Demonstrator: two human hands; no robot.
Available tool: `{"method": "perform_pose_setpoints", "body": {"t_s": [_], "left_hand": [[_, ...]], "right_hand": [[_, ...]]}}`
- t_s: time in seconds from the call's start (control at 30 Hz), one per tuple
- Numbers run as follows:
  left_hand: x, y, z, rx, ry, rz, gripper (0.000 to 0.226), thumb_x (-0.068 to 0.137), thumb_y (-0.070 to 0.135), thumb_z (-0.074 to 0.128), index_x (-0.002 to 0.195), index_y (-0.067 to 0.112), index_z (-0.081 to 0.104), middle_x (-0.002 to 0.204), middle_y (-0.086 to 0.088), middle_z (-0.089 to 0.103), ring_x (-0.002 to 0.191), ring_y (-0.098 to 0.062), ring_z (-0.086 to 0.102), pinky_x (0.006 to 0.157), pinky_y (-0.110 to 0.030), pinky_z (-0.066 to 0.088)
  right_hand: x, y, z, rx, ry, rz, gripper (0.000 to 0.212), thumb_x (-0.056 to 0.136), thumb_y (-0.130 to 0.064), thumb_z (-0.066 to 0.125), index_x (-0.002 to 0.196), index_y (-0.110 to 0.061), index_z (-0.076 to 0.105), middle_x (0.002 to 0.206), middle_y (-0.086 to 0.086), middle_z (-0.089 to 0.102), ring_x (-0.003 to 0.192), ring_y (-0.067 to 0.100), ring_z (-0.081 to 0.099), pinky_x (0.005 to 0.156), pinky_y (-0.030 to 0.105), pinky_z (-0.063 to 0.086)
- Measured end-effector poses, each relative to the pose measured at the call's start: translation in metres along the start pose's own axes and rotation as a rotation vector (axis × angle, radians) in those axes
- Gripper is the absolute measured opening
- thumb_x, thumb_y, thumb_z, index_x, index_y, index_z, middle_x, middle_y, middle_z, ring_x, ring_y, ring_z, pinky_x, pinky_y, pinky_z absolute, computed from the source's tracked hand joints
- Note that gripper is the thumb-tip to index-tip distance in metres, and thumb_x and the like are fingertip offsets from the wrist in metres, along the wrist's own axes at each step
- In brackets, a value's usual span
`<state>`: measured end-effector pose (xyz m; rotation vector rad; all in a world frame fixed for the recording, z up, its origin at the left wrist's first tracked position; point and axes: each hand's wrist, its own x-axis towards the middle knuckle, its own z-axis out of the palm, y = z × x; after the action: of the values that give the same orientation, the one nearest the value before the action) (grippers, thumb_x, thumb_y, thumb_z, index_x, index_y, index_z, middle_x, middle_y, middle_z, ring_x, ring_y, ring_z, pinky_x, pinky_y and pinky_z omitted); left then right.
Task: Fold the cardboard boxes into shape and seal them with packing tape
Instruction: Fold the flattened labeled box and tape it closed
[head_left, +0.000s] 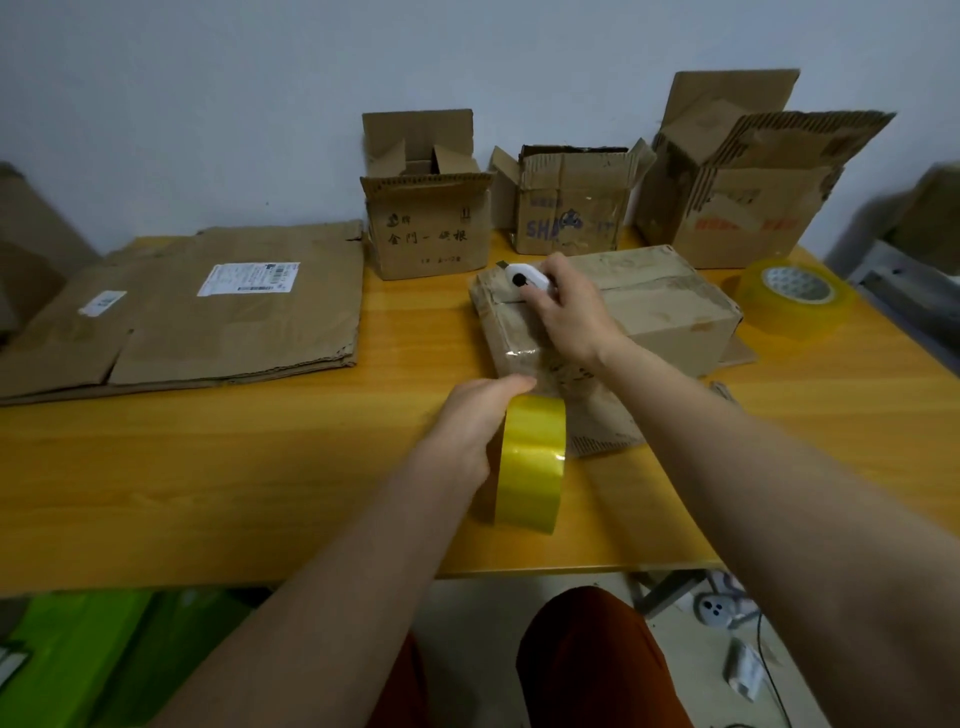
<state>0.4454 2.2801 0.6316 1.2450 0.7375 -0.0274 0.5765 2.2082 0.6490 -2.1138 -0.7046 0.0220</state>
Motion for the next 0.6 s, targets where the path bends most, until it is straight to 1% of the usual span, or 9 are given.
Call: {"method": "perform_pose_setpoints", "body": {"t_s": [0.03, 0.07, 0.13, 0.2, 0.3, 0.37, 0.43, 0.5, 0.6], "left_hand": [[0.001, 0.002, 0.002, -0.023, -0.019, -0.002, 0.015, 0.081, 0.018, 0.073, 0.088, 0.006, 0.068, 0.073, -0.009, 0.066, 0.057, -0.021, 0.062, 0.058, -0.026, 0.052], [0.003, 0.003, 0.003, -0.039, -0.027, -0.010, 0.013, 0.081, 0.015, 0.072, 0.088, 0.005, 0.067, 0.071, -0.010, 0.064, 0.054, -0.020, 0.059, 0.054, -0.025, 0.050], [0.007, 0.004, 0.004, -0.067, -0.022, -0.020, 0.012, 0.081, 0.012, 0.072, 0.089, 0.005, 0.066, 0.071, -0.010, 0.063, 0.055, -0.022, 0.058, 0.055, -0.027, 0.049], [0.008, 0.003, 0.005, -0.115, -0.003, -0.018, 0.008, 0.081, 0.009, 0.071, 0.088, 0.006, 0.068, 0.071, -0.011, 0.064, 0.058, -0.024, 0.059, 0.059, -0.030, 0.051], [0.008, 0.002, 0.006, -0.186, 0.010, -0.010, 0.012, 0.082, 0.003, 0.069, 0.093, 0.006, 0.070, 0.072, -0.010, 0.066, 0.062, -0.023, 0.061, 0.061, -0.030, 0.052], [0.008, 0.003, 0.007, -0.194, 0.019, 0.000, 0.015, 0.082, 0.000, 0.068, 0.095, 0.006, 0.070, 0.076, -0.009, 0.068, 0.064, -0.022, 0.062, 0.062, -0.029, 0.052], [0.009, 0.004, 0.007, -0.185, 0.039, 0.017, 0.018, 0.080, -0.003, 0.068, 0.097, 0.005, 0.070, 0.083, -0.012, 0.068, 0.069, -0.024, 0.063, 0.068, -0.031, 0.053], [0.010, 0.004, 0.007, -0.175, 0.058, 0.036, 0.023, 0.080, -0.005, 0.068, 0.101, 0.003, 0.070, 0.089, -0.015, 0.068, 0.074, -0.027, 0.063, 0.074, -0.035, 0.053], [0.012, 0.004, 0.006, -0.162, 0.069, 0.045, 0.026, 0.079, -0.006, 0.069, 0.104, 0.001, 0.069, 0.096, -0.020, 0.068, 0.076, -0.029, 0.063, 0.077, -0.038, 0.054]], "right_hand": [[-0.003, -0.003, -0.005, 0.050, 0.031, 0.001, 0.019, 0.096, -0.030, 0.053, 0.099, -0.012, 0.052, 0.088, 0.003, 0.057, 0.080, 0.020, 0.053, 0.071, 0.040, 0.046], [-0.007, -0.005, -0.010, 0.071, 0.063, -0.017, 0.015, 0.094, -0.029, 0.056, 0.095, -0.015, 0.055, 0.085, -0.001, 0.057, 0.077, 0.015, 0.052, 0.069, 0.036, 0.045], [-0.017, -0.007, -0.019, 0.080, 0.070, -0.063, 0.003, 0.090, -0.024, 0.063, 0.090, -0.023, 0.060, 0.082, -0.006, 0.060, 0.075, 0.011, 0.056, 0.067, 0.030, 0.046], [-0.031, -0.009, -0.030, 0.061, -0.002, -0.104, 0.008, 0.088, -0.020, 0.065, 0.093, -0.026, 0.065, 0.084, -0.005, 0.065, 0.080, 0.013, 0.061, 0.071, 0.031, 0.050], [-0.049, -0.008, -0.040, -0.078, -0.131, -0.163, 0.014, 0.090, -0.018, 0.062, 0.103, -0.024, 0.066, 0.088, -0.010, 0.063, 0.085, 0.009, 0.059, 0.072, 0.025, 0.045], [-0.056, -0.004, -0.042, -0.232, -0.167, -0.204, 0.016, 0.093, -0.016, 0.058, 0.107, -0.019, 0.064, 0.095, -0.003, 0.061, 0.090, 0.015, 0.056, 0.072, 0.027, 0.040], [-0.060, -0.002, -0.043, -0.340, -0.180, -0.240, 0.019, 0.094, -0.012, 0.055, 0.111, -0.014, 0.063, 0.102, 0.006, 0.061, 0.094, 0.021, 0.055, 0.075, 0.029, 0.039], [-0.061, -0.006, -0.043, -0.399, -0.180, -0.280, 0.021, 0.094, -0.010, 0.053, 0.112, -0.011, 0.062, 0.101, 0.012, 0.062, 0.095, 0.025, 0.054, 0.075, 0.032, 0.040], [-0.061, -0.014, -0.044, -0.487, -0.196, -0.340, 0.020, 0.093, -0.007, 0.050, 0.110, -0.007, 0.062, 0.098, 0.014, 0.064, 0.091, 0.029, 0.057, 0.075, 0.040, 0.043]]}}
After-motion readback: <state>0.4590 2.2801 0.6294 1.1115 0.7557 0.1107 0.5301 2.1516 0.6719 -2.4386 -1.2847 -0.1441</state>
